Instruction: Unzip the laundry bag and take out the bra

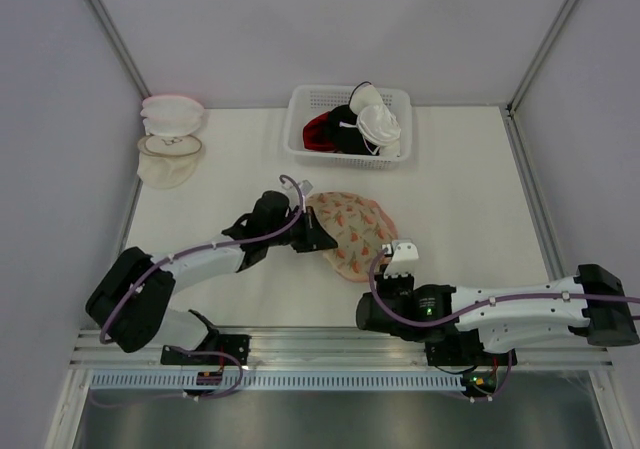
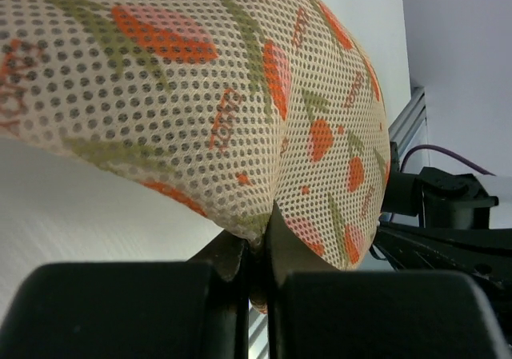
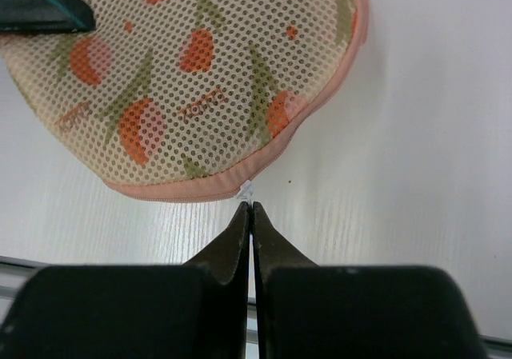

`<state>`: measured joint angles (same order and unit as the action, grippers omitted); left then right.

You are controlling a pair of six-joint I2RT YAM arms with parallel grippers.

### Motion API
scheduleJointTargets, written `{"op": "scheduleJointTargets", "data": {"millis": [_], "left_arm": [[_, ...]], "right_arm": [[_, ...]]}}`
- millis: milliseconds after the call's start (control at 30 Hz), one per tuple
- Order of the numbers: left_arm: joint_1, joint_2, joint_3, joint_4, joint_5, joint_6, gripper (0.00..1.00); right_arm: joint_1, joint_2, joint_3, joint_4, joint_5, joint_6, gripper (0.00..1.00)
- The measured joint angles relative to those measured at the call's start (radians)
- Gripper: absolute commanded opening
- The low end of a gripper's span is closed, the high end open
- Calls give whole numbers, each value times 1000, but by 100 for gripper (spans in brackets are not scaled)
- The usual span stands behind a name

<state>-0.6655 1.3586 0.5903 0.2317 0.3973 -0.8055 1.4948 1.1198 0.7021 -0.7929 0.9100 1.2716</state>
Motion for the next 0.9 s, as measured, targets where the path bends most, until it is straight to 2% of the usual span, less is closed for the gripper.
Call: {"op": "scheduleJointTargets", "data": {"millis": [133,167,267,367,567,733,900], "left_arm": [[21,115,129,-23,78,109,3],[23,153,170,-32,95,129,25],[32,252,272,-43,122,162,80],[49,265,268,-35,104,143,98],[45,98,41,-18,-3,-1,100],[-32,-101,-167,32,-62,-208,100],[-90,-153,-325,140,-106,-414,100]], "right_arm": [[-1,-23,0,18,1,-37,0],[-1,-27,-2,28,3,-50,0],[-6,-31,-9,63,3,-85,0],[-6,-18,-13,102,2,-114,0],[-6,56,-13,198,-15,-169,0],[-8,106,-13,284,-26,-222,1],[-9,127,-13,366,-42,-267,0]]}}
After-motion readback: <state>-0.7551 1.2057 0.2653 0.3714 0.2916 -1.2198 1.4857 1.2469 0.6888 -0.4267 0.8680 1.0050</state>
